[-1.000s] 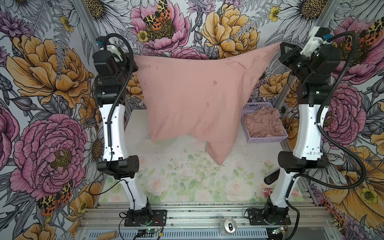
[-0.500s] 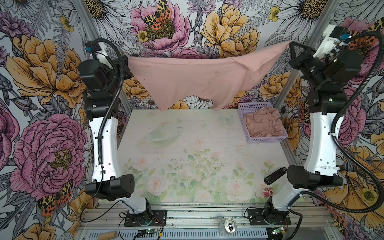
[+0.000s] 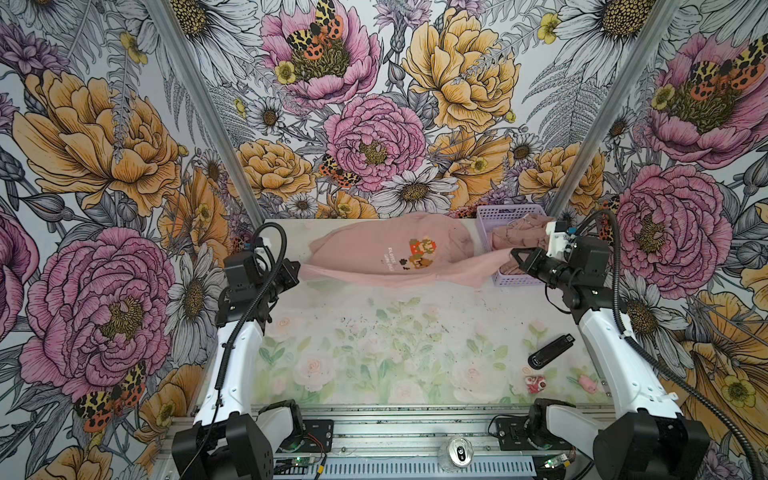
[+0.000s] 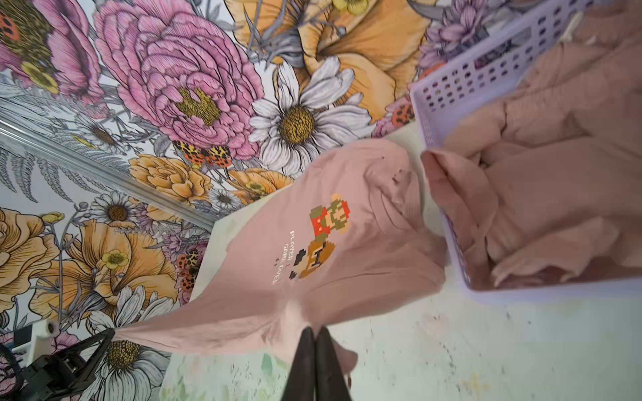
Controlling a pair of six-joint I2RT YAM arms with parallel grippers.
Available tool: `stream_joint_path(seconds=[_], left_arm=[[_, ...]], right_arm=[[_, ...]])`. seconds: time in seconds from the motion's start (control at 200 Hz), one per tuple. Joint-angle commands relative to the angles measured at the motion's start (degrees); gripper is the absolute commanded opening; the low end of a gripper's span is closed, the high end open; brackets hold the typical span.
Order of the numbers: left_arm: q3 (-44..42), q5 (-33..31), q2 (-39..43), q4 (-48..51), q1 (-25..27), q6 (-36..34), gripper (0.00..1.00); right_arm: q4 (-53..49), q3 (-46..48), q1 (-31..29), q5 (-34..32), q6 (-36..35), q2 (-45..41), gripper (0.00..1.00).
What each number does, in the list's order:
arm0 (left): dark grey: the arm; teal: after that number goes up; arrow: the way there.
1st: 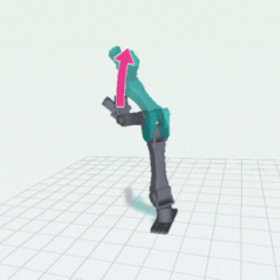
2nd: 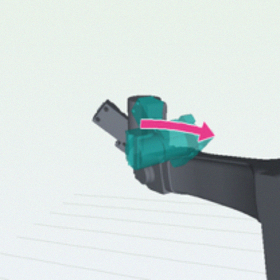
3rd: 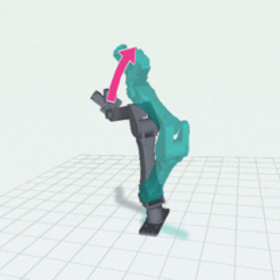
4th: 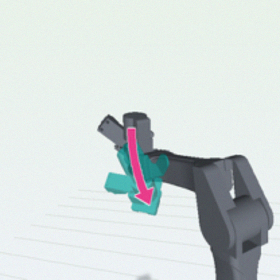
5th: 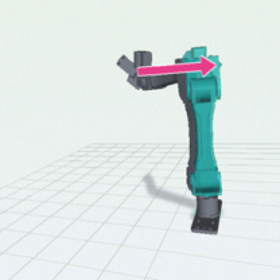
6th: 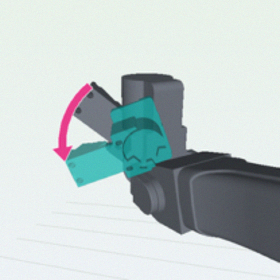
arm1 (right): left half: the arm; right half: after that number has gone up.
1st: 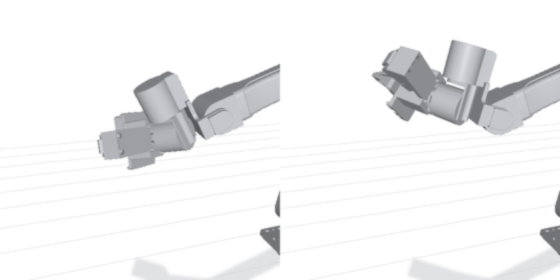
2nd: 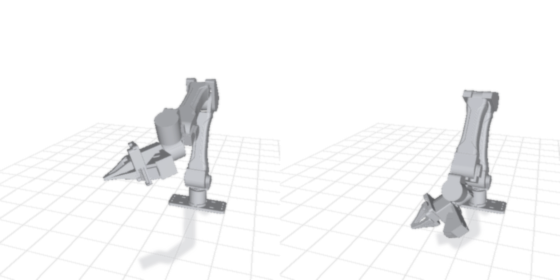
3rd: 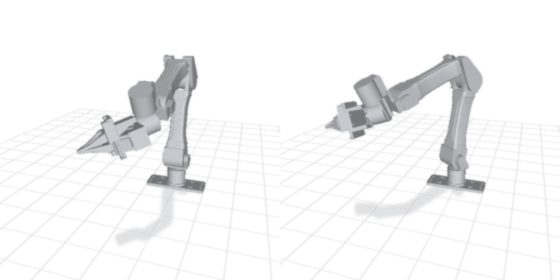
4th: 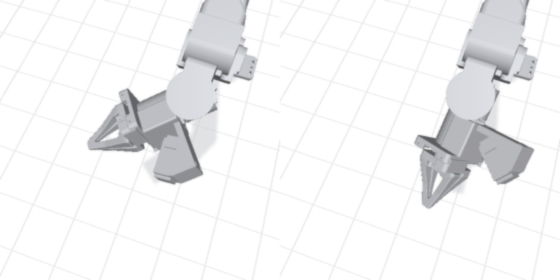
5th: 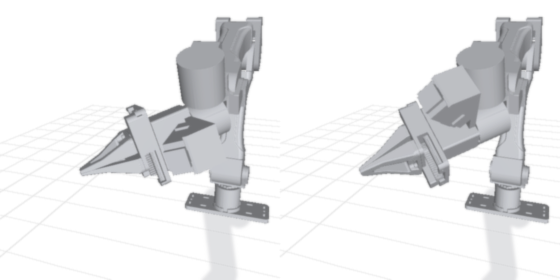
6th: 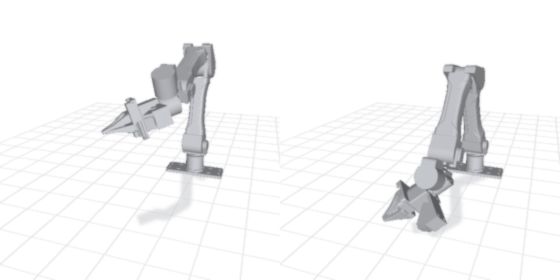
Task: Fold and stack the mixed laundry pile
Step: 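Swing the held T-shirt down and lay it flat toward the robot with both grippers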
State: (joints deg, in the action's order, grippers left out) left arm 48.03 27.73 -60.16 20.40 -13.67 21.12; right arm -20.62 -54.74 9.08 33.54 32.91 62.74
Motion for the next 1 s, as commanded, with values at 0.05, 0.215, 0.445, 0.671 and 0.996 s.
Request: stream_joint_path(seconds=[0.05,0.215,0.445,0.671,0.996], left_arm=[[-4.09,-2.96,6.55,6.73,0.31,3.91,0.00],[-7.95,-9.51,13.24,18.35,0.81,9.65,0.00],[-4.96,-22.54,16.51,32.72,6.78,17.90,0.00],[-4.55,-29.54,22.49,44.01,8.58,24.95,0.00],[-3.14,-34.66,25.88,50.77,8.33,27.24,0.00]], right_arm=[[-7.54,3.03,0.13,0.42,1.43,-5.45,0.00],[-20.90,4.09,-1.79,-4.52,2.84,-7.97,0.00],[-38.43,6.41,-1.96,-8.99,9.10,-13.31,0.00],[-50.90,3.42,-2.04,-13.67,9.76,-17.94,0.00],[-61.19,2.36,-1.93,-16.05,10.56,-22.01,0.00]])
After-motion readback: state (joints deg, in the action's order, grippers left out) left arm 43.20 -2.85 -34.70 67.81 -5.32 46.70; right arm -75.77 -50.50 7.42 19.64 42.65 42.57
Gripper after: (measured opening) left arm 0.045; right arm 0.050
